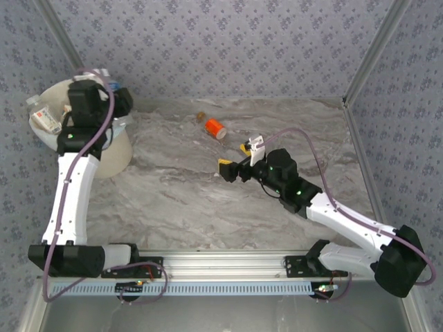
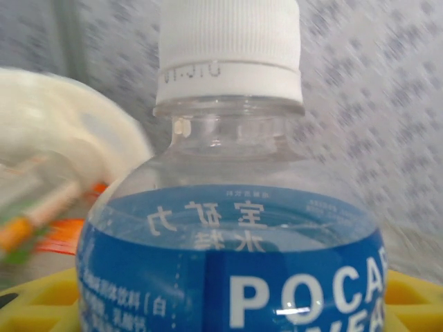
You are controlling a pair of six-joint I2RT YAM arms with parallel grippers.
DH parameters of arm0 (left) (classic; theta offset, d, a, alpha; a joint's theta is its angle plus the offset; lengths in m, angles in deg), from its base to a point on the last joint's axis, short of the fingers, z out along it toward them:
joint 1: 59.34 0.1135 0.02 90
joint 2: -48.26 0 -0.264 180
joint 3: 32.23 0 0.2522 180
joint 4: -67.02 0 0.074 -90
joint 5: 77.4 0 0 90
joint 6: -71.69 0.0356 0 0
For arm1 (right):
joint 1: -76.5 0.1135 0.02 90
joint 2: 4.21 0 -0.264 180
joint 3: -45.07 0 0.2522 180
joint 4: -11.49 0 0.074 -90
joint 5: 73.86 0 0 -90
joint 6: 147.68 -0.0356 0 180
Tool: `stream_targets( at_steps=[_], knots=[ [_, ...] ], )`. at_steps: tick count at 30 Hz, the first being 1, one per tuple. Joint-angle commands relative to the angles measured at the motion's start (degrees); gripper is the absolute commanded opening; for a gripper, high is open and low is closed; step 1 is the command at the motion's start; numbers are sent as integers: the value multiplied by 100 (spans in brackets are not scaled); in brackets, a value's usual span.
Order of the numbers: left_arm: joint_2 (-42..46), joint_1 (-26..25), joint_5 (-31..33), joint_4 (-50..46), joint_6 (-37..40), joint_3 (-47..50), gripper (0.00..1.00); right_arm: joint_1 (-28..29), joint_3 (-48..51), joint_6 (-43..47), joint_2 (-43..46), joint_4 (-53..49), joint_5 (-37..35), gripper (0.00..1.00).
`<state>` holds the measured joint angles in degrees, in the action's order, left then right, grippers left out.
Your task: Put the plastic bottles in the bin
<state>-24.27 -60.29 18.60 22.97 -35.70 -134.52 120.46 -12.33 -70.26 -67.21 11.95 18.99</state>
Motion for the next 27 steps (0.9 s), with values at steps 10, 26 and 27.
stream_targets(
  at_steps=[10,26,27],
  knots=[
    [-1217,1582,996,-203,-563,-1253,63,44,-230,212,-47,40,-153,100],
    [-2367,1176,672,-1079,-1408,-2667,99,61,-86,186,173,-81,-363,100],
    [-2346,1054,625,-996,-1408,-2617,99,67,-82,185,182,-90,-395,100]
  ],
)
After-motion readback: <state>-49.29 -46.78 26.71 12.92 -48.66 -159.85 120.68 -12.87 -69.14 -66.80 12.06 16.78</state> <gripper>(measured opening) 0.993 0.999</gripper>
